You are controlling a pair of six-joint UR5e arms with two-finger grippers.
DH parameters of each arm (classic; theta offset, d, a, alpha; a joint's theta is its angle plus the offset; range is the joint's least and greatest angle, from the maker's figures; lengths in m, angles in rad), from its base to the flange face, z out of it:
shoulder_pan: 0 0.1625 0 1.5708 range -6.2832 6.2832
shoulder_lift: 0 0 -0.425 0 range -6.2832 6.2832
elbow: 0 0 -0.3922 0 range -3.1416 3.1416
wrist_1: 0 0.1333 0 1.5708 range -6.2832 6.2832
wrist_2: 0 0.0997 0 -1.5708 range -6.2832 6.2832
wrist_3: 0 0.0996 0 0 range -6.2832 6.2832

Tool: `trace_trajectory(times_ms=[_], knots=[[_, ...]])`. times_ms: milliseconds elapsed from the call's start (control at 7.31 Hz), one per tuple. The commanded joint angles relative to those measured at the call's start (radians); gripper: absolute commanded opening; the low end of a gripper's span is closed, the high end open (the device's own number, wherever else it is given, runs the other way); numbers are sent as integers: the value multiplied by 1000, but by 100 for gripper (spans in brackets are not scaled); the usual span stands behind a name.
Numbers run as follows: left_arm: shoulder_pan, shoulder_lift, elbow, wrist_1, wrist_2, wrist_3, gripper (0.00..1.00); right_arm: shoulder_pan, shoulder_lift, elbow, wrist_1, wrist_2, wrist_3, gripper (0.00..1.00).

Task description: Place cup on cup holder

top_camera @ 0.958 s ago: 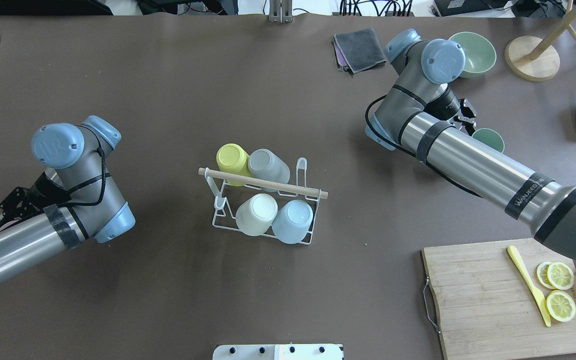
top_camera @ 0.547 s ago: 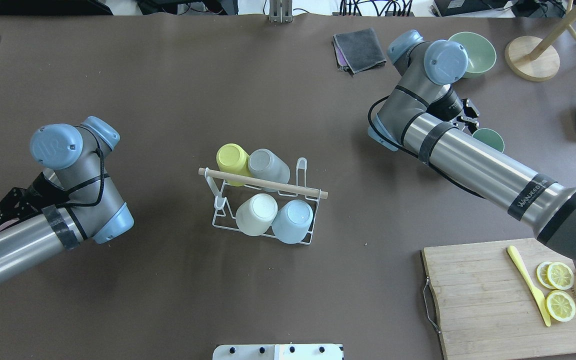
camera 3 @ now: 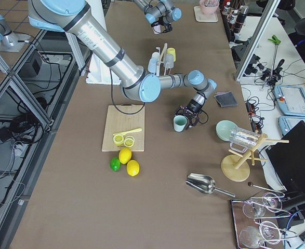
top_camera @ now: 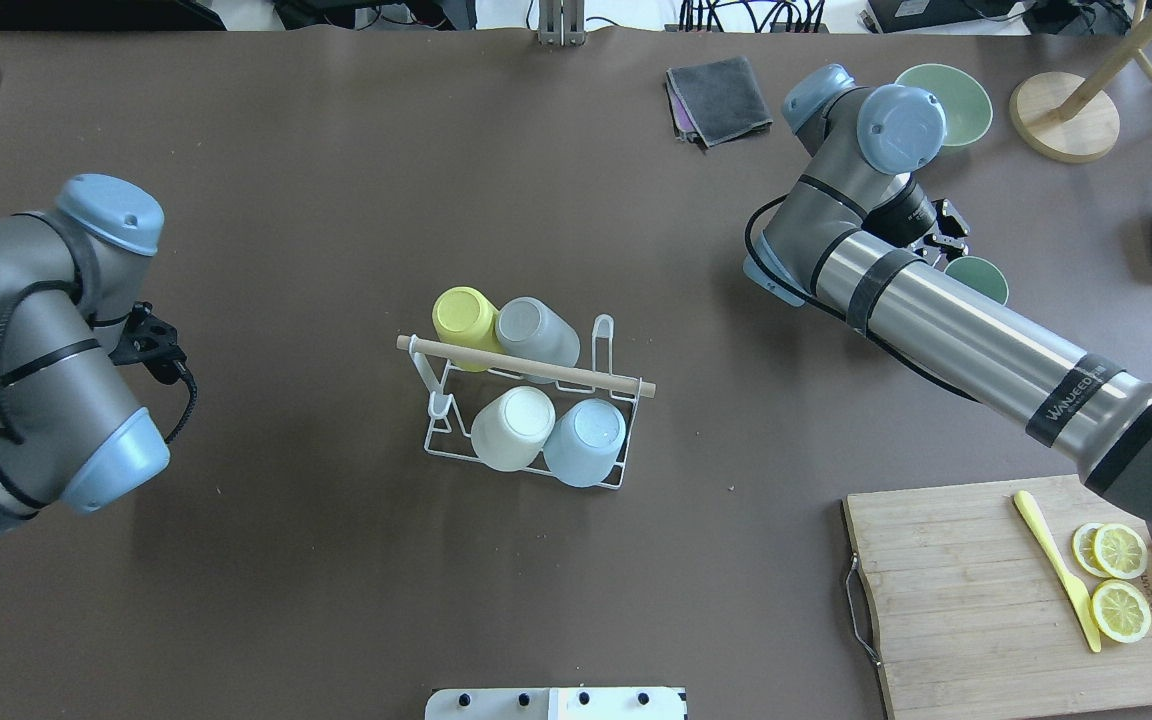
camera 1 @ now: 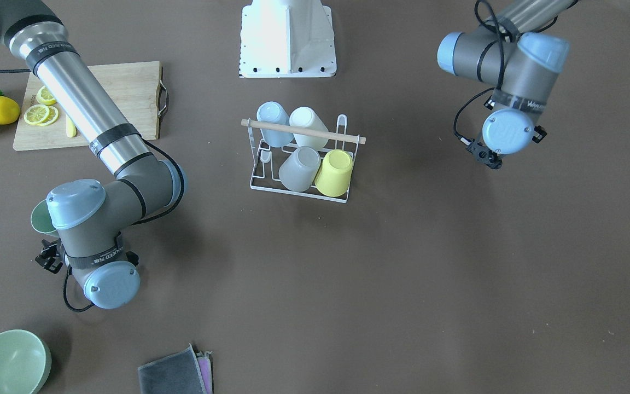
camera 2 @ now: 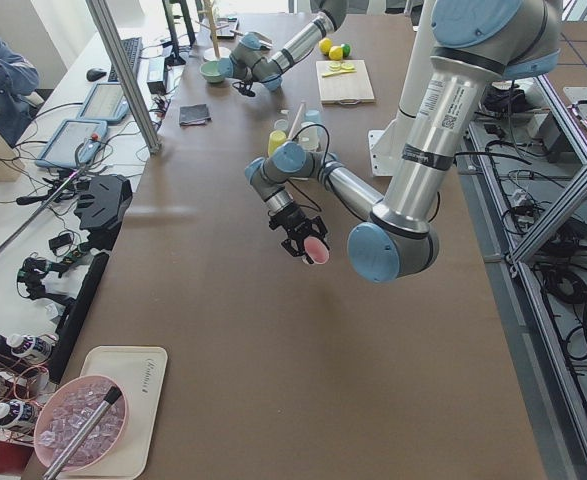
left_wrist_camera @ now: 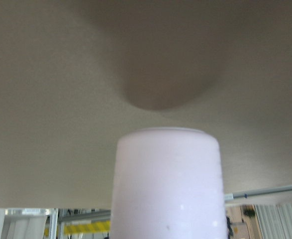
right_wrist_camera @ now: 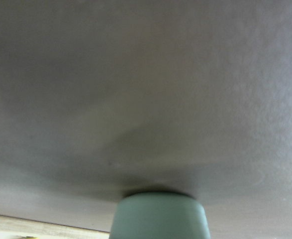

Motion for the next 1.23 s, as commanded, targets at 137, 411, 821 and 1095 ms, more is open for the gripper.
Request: trace_trajectory(times_ms=[137,411,821,1095], knots=[[-17,220,-310,-469,-23,-188,12,0,-44,52,-12,-12,2,100],[-11,313,-332,-918,-23,-483,11,-1,-35,54,-26,-25,2,56],[-5,368,-273,-1637,6,-822,9,43,-4,95,-106,-25,0,0],[48,365,-225,-1974,225,-843,10,83,35,107,-138,-11,-1,0]])
